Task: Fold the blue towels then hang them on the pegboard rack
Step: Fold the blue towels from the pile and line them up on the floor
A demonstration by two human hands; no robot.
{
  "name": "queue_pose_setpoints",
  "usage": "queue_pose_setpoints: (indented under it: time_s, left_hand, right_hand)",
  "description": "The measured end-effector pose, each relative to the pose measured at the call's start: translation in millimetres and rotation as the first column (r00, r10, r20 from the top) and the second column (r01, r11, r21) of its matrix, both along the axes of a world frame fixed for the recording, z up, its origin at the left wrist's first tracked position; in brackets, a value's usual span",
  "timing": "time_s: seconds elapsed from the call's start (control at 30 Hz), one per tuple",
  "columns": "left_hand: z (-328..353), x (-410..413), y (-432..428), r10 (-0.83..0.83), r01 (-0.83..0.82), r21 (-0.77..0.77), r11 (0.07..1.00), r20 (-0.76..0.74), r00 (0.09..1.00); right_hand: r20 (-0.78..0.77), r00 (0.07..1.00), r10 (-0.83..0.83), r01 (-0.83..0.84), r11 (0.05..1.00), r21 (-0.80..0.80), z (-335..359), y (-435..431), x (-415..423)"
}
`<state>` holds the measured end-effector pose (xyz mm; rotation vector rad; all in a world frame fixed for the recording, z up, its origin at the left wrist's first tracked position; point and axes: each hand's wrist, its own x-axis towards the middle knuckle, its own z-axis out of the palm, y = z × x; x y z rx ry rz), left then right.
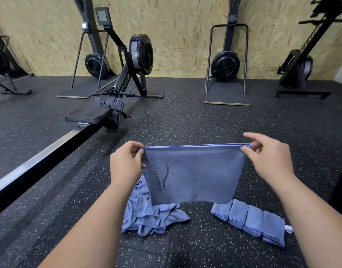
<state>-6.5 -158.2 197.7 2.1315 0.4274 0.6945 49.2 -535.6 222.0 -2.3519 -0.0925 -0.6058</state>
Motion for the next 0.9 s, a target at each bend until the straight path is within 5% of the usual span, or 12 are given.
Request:
queue_pose_setpoints:
  time_s: [0.13, 0.4, 0.57, 0.7, 0.9]
  left_hand:
    - [-4, 0, 8, 0.060, -0.060, 0.025, 0.998, 0.013, 0.998]
    - [-6, 0, 12, 0.178, -0.183, 0.116, 0.976, 0.051, 0.983]
    - [-9, 5, 6, 0.173, -0.173, 0.100, 0.980, 0.004, 0.985]
    - [-15, 13, 5, 0.014, -0.019, -0.344, 0.939, -0.017, 1.000]
    - [-11, 18, 4, -0.152, 0.134, -0.757, 0.639, 0.047, 0.987]
  right_hand:
    - [-0.037, 0.995, 0.097, -0.097, 0.995, 0.004, 5, -5, -2]
    - [-0.160, 0.903, 0.398, -0.268, 0.815, 0.513, 15, -9, -2]
    - [-0.169, 0.944, 0.284, -0.156, 0.835, 0.527, 8, -7, 5]
    - [-0.114, 0.993, 0.024, 0.012, 0.950, 0.311, 0, -11, 9]
    - [-0.147, 0.987, 0.067, 0.055, 0.714, 0.698, -1, -14, 13]
